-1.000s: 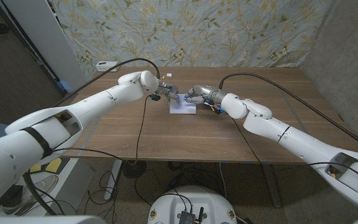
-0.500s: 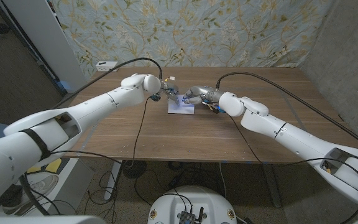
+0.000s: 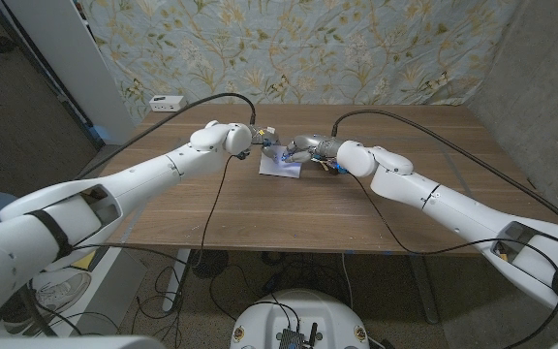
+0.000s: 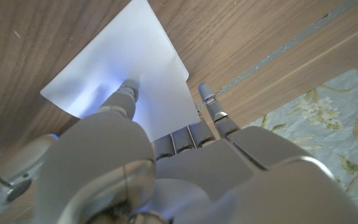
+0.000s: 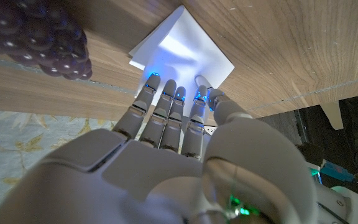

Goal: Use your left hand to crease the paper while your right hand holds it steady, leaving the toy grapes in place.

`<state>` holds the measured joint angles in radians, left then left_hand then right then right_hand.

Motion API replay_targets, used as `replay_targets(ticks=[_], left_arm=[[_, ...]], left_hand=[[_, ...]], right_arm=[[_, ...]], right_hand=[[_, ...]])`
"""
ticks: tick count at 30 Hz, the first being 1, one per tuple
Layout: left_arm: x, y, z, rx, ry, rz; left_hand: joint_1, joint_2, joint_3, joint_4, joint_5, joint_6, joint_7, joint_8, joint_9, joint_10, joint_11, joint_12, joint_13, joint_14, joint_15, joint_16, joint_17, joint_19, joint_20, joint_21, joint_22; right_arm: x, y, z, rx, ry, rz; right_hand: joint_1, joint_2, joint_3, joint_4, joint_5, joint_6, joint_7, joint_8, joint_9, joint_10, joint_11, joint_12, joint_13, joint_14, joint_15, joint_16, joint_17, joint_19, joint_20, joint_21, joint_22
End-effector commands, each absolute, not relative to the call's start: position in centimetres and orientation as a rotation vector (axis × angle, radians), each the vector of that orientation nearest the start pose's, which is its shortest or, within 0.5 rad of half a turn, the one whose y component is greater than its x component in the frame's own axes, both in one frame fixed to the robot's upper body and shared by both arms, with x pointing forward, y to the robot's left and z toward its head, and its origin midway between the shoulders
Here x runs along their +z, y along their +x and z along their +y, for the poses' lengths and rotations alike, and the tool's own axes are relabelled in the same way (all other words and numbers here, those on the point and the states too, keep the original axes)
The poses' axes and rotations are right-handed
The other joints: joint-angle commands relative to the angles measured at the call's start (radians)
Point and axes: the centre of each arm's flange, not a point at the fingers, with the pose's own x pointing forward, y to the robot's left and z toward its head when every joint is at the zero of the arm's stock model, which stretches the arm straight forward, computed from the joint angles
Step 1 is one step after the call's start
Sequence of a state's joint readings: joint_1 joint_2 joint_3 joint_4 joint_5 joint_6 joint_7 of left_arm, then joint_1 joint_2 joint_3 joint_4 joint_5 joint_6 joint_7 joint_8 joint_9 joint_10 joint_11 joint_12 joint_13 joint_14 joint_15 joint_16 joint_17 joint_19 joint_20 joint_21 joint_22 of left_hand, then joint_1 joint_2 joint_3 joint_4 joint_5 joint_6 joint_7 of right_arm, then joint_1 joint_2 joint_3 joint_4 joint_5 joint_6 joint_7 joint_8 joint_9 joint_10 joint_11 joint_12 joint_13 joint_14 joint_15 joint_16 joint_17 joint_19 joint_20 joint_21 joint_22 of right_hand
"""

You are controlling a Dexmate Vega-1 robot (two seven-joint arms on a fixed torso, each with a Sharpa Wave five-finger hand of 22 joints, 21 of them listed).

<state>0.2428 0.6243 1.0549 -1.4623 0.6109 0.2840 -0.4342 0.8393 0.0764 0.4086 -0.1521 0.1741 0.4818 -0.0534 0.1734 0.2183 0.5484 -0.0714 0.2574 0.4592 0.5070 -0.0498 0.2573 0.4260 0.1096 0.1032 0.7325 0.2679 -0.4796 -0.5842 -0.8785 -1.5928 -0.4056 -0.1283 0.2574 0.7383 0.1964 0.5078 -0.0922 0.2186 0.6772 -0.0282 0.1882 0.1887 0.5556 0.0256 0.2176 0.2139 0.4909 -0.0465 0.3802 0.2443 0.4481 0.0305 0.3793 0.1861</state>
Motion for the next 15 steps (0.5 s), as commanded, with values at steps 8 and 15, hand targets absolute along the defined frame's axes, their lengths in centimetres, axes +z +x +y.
replay_targets(ticks=[8, 15], left_arm=[[6.81, 66.1, 13.85, 0.001, 1.968, -0.529], [6.88, 65.54, 14.14, 0.025, 1.911, -0.666]], left_hand=[[0.001, -0.037, -0.06, 0.003, 0.009, -0.352, 0.039, -0.005, -0.02, -0.29, 0.052, -0.07, -0.008, -0.296, 0.047, -0.078, -0.083, -0.146, 0.046, -0.078, -0.063], [0.018, -0.034, -0.071, -0.001, 0.011, -0.315, 0.005, 0.03, -0.026, -0.291, 0.024, -0.047, -0.029, -0.311, 0.029, -0.06, -0.127, -0.102, 0.033, -0.072, -0.072]], right_arm=[[3.33, 64.35, -7.02, 0.482, -1.459, -0.521], [3.53, 64.87, -6.94, 0.495, -1.47, -0.496]], right_hand=[[-0.01, 0.001, 0.009, 0.016, 0.008, 0.018, 0.01, 0.009, 0.001, 0.02, 0.016, 0.006, 0.001, 0.015, -0.032, 0.004, 0.001, 0.006, 0.004, -0.002, 0.001], [-0.013, -0.001, 0.01, 0.018, 0.007, 0.021, 0.013, 0.009, 0.001, 0.023, 0.015, 0.006, 0.001, 0.016, -0.028, 0.005, 0.003, 0.008, 0.005, -0.001, 0.001]])
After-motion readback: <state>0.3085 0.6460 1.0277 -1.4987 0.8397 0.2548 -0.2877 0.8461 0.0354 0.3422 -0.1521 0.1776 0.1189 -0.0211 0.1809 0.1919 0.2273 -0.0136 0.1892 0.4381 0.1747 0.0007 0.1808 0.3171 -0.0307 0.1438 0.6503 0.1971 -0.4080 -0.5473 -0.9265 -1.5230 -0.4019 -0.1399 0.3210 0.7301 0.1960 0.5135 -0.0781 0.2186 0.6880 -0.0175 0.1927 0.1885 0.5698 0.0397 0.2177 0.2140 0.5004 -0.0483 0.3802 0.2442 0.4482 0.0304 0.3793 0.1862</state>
